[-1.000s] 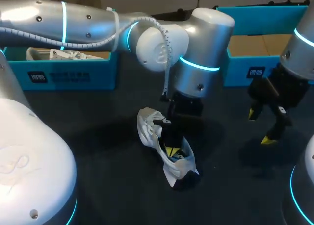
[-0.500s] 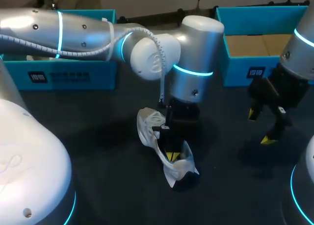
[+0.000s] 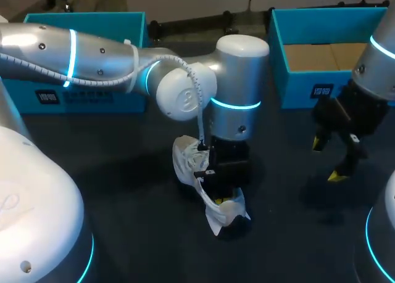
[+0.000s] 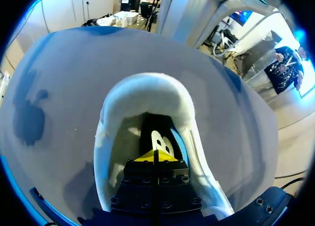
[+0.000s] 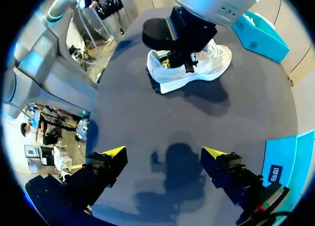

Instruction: Take the shoe out of the shoebox, open the shoe tongue, remove and reinsert the insole, then place the shoe into the shoebox

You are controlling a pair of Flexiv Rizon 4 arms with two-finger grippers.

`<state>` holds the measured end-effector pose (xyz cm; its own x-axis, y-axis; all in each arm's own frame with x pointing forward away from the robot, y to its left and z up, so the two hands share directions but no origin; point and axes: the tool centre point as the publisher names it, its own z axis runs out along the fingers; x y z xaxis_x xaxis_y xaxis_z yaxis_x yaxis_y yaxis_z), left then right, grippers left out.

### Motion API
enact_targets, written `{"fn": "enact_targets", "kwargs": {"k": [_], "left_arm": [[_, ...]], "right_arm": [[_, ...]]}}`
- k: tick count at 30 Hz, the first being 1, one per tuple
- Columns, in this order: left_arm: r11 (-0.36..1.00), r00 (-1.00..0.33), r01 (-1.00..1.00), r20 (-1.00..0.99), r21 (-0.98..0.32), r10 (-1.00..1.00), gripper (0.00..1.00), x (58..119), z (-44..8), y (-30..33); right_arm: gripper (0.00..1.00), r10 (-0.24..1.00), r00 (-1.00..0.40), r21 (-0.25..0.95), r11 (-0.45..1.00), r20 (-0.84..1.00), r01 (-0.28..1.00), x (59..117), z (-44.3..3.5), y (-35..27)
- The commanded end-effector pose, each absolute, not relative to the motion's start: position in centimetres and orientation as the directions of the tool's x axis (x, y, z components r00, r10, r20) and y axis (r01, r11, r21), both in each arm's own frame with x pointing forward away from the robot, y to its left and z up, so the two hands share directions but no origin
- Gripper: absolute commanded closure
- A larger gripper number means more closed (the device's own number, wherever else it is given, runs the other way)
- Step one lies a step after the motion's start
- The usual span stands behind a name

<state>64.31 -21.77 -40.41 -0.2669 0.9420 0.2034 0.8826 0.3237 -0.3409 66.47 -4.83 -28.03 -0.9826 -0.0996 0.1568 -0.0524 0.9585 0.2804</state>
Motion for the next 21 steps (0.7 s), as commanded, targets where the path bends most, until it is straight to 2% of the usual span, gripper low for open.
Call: {"fn": "enact_targets", "kwargs": {"k": [1, 9, 21], "left_arm": [[0.315, -0.269, 0.884, 0.175, -0.346, 0.947, 1.00, 64.6, -39.5, -21.3], [0.283, -0.225, 0.891, 0.196, -0.354, 0.954, 1.00, 64.1, -36.3, -21.7], [0.293, -0.197, 0.909, 0.312, -0.297, 0.929, 1.00, 62.8, -40.6, -21.1]], "right_arm": [[0.00, -0.099, -0.983, 0.278, 0.959, 0.156, -0.053, 66.4, -28.1, -4.8], [0.00, -0.099, -0.983, 0.278, 0.959, 0.156, -0.053, 66.4, -28.1, -4.8], [0.00, -0.099, -0.983, 0.278, 0.959, 0.156, -0.053, 66.4, -28.1, -4.8]]}}
